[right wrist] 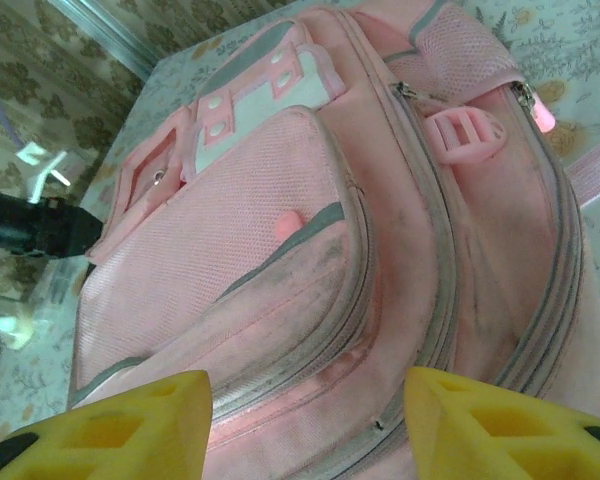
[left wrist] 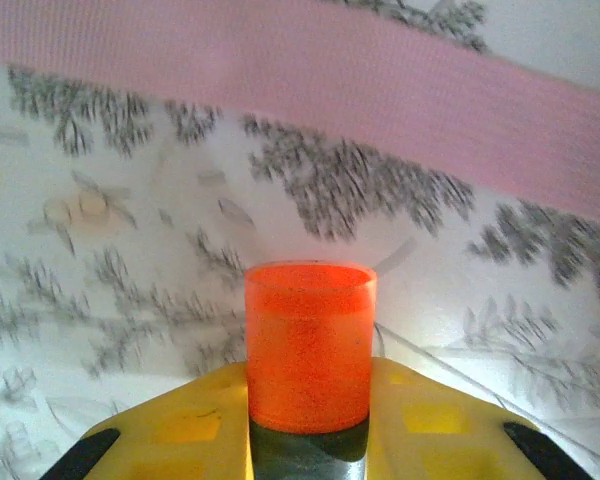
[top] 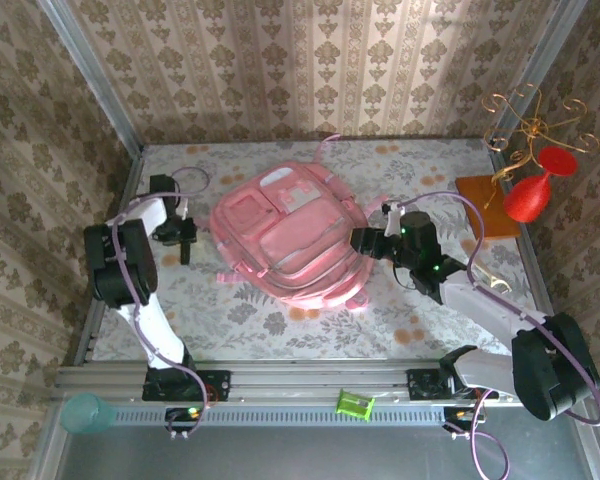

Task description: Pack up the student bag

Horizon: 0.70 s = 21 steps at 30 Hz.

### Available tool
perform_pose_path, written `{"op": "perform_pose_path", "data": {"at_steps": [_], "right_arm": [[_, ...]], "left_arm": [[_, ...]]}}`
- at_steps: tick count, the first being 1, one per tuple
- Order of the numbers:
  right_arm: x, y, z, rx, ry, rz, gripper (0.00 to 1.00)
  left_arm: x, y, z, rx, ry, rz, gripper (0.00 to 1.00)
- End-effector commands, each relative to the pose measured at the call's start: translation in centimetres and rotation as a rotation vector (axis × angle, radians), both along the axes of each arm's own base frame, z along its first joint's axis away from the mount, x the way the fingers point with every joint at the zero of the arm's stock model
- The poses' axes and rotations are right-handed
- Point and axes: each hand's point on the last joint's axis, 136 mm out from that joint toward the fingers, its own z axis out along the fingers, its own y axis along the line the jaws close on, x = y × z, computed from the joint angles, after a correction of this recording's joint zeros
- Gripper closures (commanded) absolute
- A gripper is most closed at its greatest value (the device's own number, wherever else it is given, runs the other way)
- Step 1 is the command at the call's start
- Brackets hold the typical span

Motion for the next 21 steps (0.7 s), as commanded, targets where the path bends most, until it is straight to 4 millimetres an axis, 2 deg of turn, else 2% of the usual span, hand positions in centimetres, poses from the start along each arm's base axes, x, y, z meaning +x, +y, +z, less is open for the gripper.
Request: {"op": "perform_pose_path", "data": {"at_steps": [1,3,5,9,12,14,16,17,18,21], "right_arm": [[0.8,0.8,1.4,-0.135,-0.08,0.059,0.42],[1.1,2.1,1.6,-0.278,-0.159,0.133,0.37],[0.9,4.3,1.8,-0.43,-0.25,0.283,0.36],[-1.9,7.4,0.7,-0.705,-0.407,0.628,0.33],[-2.5,7.6,0.9,-0.833,-0.54,0.726,0.29],[-2.6,7.7,0.6,-0.893,-0.541,0.785,0.28],[-3.0,7.6,-0.7,-0.959,-0.515,0.859,0.28],[-3.3,7.5,-1.0,-0.999,-0.515,0.881,0.27],[-3.2,7.4,-2.3,-1.027,-0.489,0.903,0.27],[-2.6,7.7,-3.0,-1.042,-0.503,0.914,0.27]], "left_arm": [[1.2,-0.8,3.9,-0.011,-0.186,0.081,0.89],[1.0,-1.6,5.7,-0.023,-0.264,0.09,0.89],[0.7,-2.3,7.6,-0.033,-0.349,0.101,0.89],[-0.4,-5.1,10.8,-0.133,-0.471,0.074,0.89],[-1.5,-7.4,12.2,-0.198,-0.505,0.029,0.88],[-2.4,-9.2,12.8,-0.243,-0.519,-0.018,0.88],[-3.1,-10.2,13.6,-0.258,-0.531,-0.052,0.88],[-3.5,-10.6,13.9,-0.256,-0.534,-0.069,0.88],[-3.8,-10.7,14.3,-0.255,-0.541,-0.077,0.88],[-4.5,-11.0,15.2,-0.253,-0.567,-0.094,0.87]]}}
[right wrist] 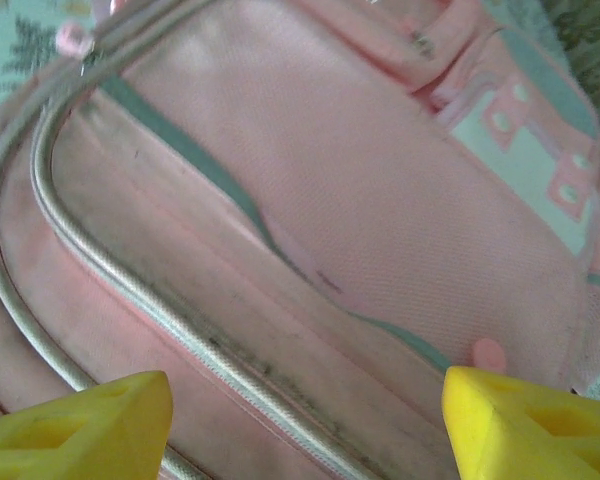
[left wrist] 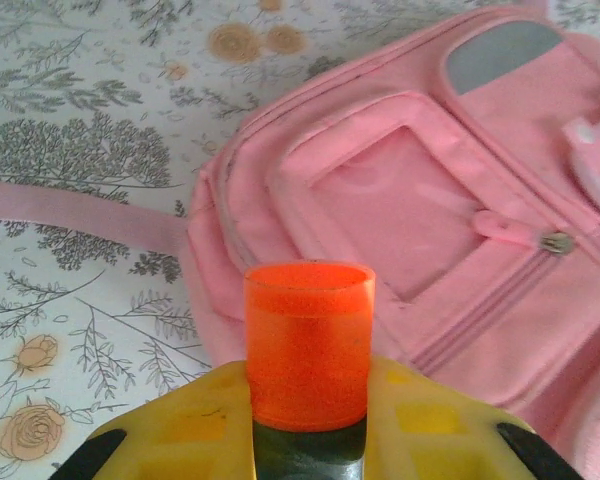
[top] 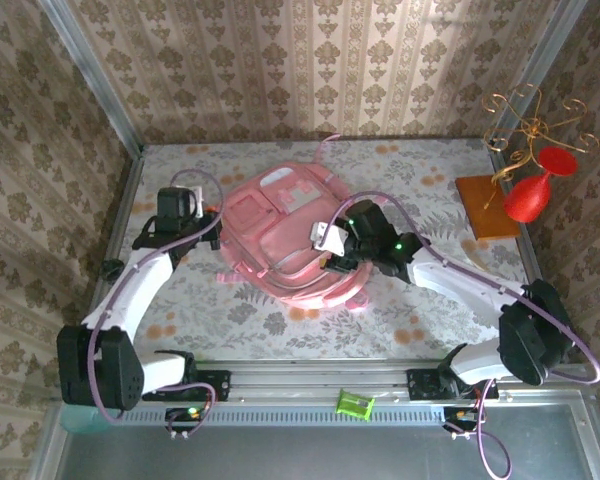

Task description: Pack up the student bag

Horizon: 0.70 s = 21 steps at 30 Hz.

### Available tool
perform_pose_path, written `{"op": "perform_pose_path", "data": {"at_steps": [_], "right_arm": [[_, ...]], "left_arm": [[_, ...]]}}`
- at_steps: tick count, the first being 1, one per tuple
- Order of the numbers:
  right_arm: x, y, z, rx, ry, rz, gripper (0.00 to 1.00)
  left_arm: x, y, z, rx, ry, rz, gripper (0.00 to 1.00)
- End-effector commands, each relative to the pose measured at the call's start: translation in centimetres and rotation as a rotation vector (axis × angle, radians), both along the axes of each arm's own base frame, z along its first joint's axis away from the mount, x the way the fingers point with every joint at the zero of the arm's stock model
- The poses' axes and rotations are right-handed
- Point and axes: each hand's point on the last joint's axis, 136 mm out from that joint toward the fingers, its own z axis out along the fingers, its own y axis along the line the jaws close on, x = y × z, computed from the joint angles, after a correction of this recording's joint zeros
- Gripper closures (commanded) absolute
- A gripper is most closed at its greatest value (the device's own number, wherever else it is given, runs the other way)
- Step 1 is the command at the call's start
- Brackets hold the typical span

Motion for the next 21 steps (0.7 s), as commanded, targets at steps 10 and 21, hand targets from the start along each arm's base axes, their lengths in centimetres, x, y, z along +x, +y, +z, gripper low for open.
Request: {"op": "perform_pose_path", "data": {"at_steps": [10,21], "right_arm": [[2.7,2.6,-1.1,-0.082,-0.043,0.134,0.52],[2.7,3.6,0.3,-0.054,0.011,0.145,0.76]], "left_arm": [[-1.6,-1.2,2.0,-0.022,-0.043,-0.047,0.87],[-2.6,-2.1,2.7,-0.039,-0.052,-0.075,0.88]]}}
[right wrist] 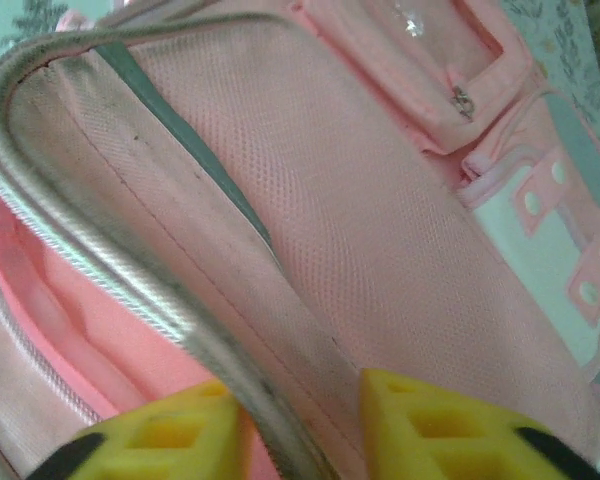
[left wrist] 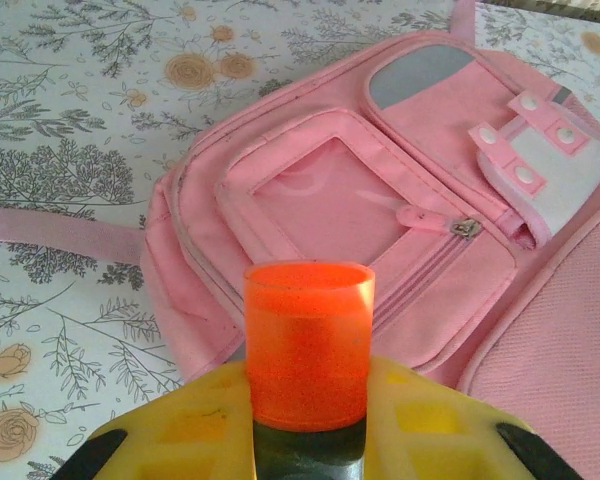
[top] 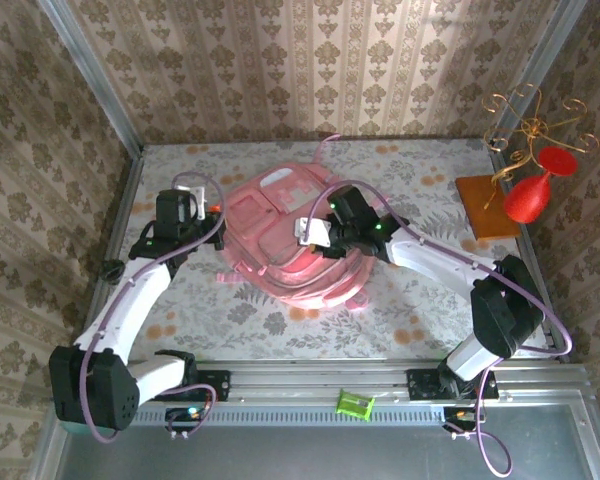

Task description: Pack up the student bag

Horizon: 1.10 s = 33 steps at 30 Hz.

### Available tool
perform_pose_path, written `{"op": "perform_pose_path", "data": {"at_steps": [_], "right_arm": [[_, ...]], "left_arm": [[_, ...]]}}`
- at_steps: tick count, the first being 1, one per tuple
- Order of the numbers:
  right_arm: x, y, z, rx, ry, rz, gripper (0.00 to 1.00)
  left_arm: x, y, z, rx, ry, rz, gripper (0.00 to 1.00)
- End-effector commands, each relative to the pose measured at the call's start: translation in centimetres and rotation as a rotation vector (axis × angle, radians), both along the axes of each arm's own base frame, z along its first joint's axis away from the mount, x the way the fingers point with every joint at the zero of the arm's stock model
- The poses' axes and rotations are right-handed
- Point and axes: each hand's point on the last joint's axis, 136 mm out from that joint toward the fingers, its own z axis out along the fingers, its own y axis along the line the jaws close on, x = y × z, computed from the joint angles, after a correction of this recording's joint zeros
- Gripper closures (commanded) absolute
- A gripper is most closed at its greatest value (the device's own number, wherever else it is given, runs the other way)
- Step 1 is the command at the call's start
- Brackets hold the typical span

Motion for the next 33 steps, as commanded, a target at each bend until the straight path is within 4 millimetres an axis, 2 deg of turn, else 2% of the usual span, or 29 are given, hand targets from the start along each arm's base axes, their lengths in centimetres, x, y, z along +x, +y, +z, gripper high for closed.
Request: {"op": "perform_pose_path", "data": {"at_steps": [1,4,7,10,13,16,19,24,33], "right_arm": [[0.6,0.7,0.1,0.018,0.031,-0.014,0.83],[1.0,1.3,0.8,0.075,0.069,-0.06,1.0],[0.8,3.0,3.3,0.246,0.147,-0.14,1.0],[-0.4,5.7,6.0,0.393,0.258,-0.227,1.0],[-1.1,7.8,6.6,0.438,0.322,-0.317,1.0],[-0.8,8.7,6.6,0.479,0.426,-0.43,1.0],[-0.9,9.2,6.6,0.497,0.497,-0.473,1.0],[-1.2,9.9,7.0,0.502,0.585,-0.485,1.0],[-0.3,11.2,8.5,0.527,0.742,-0.451,1.0]], "left_arm": [[-1.2,-0.6,0.8,-0.034,-0.008,-0.018,0.88],[-2.7,-1.4,1.1,-0.097,-0.001,-0.023,0.88],[-5.0,-2.8,0.8,-0.226,0.051,-0.033,0.89],[-7.7,-3.6,0.8,-0.363,0.088,-0.005,0.89],[-9.8,-4.0,1.0,-0.503,0.108,0.038,0.89],[-10.8,-4.8,0.7,-0.641,0.129,0.076,0.91],[-11.1,-5.8,0.1,-0.743,0.136,0.122,0.92],[-10.5,-6.9,0.2,-0.782,0.105,0.196,0.91],[-7.4,-9.4,0.5,-0.906,0.098,0.31,0.89]]}}
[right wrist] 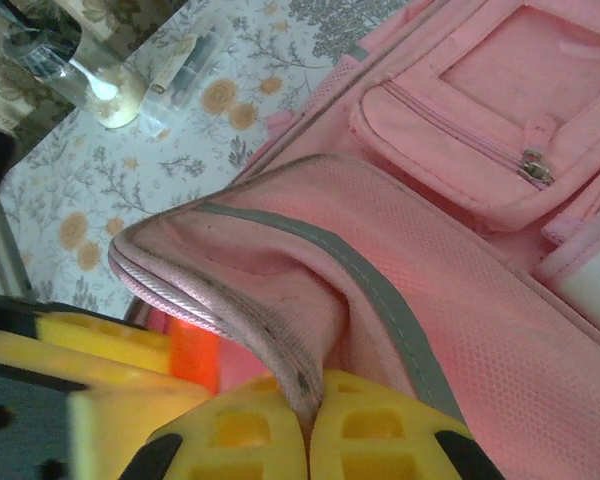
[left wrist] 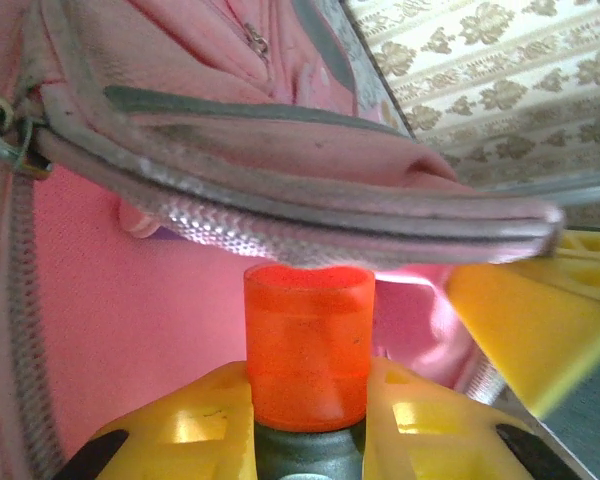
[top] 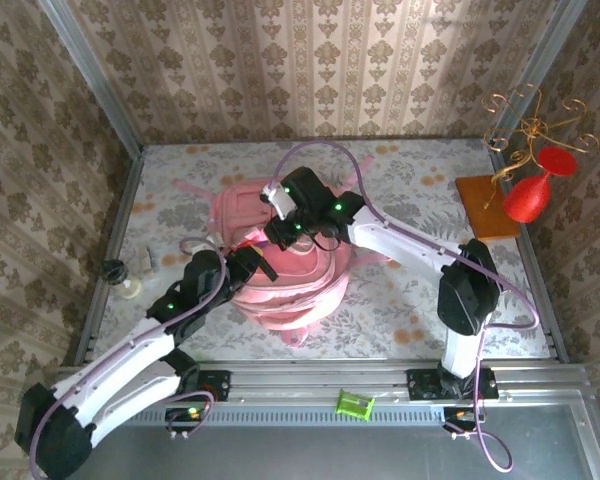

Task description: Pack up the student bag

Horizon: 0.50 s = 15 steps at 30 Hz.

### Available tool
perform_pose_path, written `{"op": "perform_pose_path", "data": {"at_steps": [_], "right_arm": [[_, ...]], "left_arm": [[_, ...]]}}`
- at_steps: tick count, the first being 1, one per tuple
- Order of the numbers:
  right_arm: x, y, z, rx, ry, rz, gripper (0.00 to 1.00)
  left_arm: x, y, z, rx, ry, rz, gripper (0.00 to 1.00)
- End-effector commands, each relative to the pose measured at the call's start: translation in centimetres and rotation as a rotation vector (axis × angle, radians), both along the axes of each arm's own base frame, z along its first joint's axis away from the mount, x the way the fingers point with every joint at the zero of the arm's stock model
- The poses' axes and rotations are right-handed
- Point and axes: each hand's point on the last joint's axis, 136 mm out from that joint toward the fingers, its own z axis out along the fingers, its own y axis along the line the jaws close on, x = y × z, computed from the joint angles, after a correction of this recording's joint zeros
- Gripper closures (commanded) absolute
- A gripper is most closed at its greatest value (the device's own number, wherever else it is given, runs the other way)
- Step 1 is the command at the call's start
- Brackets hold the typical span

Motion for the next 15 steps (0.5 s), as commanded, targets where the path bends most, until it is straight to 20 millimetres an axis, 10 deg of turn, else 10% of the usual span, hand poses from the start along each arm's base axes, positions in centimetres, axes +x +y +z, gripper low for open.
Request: {"op": "perform_pose_path", "data": {"at_steps": [1,7,15], "right_arm": [[0.0,1.2,3.8,0.137,0.049,0.033,1.0],[0.4,0.5,5.7,0.164,0.033,0.053,1.0],[1.6,-0.9,6.1,0.18,0.022,0.012,1.0]], "left_arm": [[2.0,-0.2,2.4,-0.111,-0.041,0.12,0.88],[3.9,-1.1,3.0,-0.083,-0.074,0.16,0.81],[4.3,-4.0,3.2,0.029,-0.071,0.014,0.36]]}}
